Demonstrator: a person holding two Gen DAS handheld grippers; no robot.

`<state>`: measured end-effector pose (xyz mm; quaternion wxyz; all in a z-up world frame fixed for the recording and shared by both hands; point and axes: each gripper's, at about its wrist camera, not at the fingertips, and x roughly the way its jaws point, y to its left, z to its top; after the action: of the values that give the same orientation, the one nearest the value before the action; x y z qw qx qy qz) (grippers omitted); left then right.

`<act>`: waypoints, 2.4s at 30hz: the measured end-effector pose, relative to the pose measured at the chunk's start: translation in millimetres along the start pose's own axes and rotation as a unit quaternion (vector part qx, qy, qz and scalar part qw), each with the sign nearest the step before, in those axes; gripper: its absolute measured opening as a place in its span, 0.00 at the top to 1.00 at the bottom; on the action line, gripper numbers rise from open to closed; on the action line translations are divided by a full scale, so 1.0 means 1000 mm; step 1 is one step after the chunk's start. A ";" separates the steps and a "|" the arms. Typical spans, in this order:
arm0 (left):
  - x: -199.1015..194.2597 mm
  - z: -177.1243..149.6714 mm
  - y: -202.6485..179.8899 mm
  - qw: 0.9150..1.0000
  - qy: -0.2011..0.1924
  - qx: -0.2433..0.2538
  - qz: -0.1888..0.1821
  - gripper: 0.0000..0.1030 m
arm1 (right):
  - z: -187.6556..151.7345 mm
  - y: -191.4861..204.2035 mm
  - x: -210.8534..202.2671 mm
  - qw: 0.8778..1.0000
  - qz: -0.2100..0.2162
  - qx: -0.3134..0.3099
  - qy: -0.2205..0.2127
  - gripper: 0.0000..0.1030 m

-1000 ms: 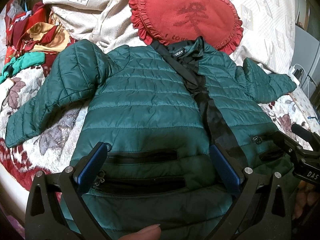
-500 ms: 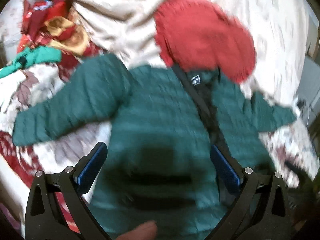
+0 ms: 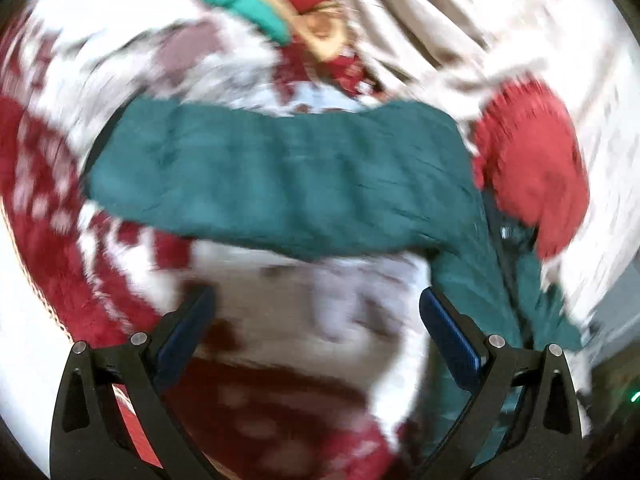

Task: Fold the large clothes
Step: 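Grasp the jacket sleeve nearest the left tool and lift it, then carry the held sleeve with the left tool across the jacket body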

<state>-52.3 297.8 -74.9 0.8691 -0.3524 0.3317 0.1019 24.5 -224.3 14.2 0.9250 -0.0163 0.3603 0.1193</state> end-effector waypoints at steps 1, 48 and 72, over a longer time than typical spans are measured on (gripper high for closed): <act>-0.001 0.001 0.015 1.000 -0.014 -0.020 -0.008 0.01 | 0.000 0.000 0.001 1.000 0.000 -0.001 0.002 0.01; -0.057 0.104 -0.144 0.988 -0.131 0.075 -0.038 0.92 | 0.000 -0.019 -0.003 0.998 -0.021 0.060 -0.008 0.01; 0.195 -0.066 -0.342 0.938 0.171 0.192 -0.231 0.69 | -0.014 -0.055 -0.004 0.985 -0.093 0.144 -0.012 0.01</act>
<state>202.8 -8.4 -49.7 0.8502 -0.2576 0.3979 -0.2291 25.7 -280.2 3.5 0.9289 0.0853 0.3598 -0.0202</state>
